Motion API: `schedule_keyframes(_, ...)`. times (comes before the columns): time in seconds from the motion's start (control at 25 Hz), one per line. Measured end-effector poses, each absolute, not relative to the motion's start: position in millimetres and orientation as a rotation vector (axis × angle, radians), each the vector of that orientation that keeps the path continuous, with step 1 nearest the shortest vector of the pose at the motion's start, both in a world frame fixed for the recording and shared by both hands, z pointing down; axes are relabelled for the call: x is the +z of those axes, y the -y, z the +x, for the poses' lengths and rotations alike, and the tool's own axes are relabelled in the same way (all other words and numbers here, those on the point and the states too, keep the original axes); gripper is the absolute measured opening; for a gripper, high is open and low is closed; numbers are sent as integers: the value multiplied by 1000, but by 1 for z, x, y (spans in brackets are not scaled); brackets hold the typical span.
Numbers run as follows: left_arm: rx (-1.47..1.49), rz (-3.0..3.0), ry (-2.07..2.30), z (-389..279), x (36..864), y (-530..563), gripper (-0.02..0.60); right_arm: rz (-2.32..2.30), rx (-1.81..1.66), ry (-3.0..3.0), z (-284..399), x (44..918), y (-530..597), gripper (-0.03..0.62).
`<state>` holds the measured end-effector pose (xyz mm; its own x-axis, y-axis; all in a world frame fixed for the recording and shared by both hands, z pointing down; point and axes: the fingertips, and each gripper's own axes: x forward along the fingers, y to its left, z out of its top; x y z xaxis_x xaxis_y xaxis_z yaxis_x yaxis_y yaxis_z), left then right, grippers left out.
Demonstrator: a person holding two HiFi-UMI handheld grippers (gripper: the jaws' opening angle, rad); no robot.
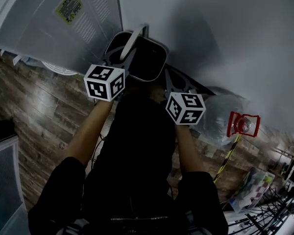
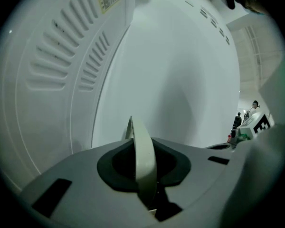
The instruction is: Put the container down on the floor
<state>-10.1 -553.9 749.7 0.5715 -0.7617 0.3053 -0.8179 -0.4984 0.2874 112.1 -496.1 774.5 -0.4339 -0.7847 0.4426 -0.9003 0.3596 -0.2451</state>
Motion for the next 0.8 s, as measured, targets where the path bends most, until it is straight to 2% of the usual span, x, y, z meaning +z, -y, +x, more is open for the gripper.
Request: schedule_keyframes(0.8, 303, 2427, 1268, -13, 862, 549, 60, 1508, 652, 2352, 120, 840, 498, 10)
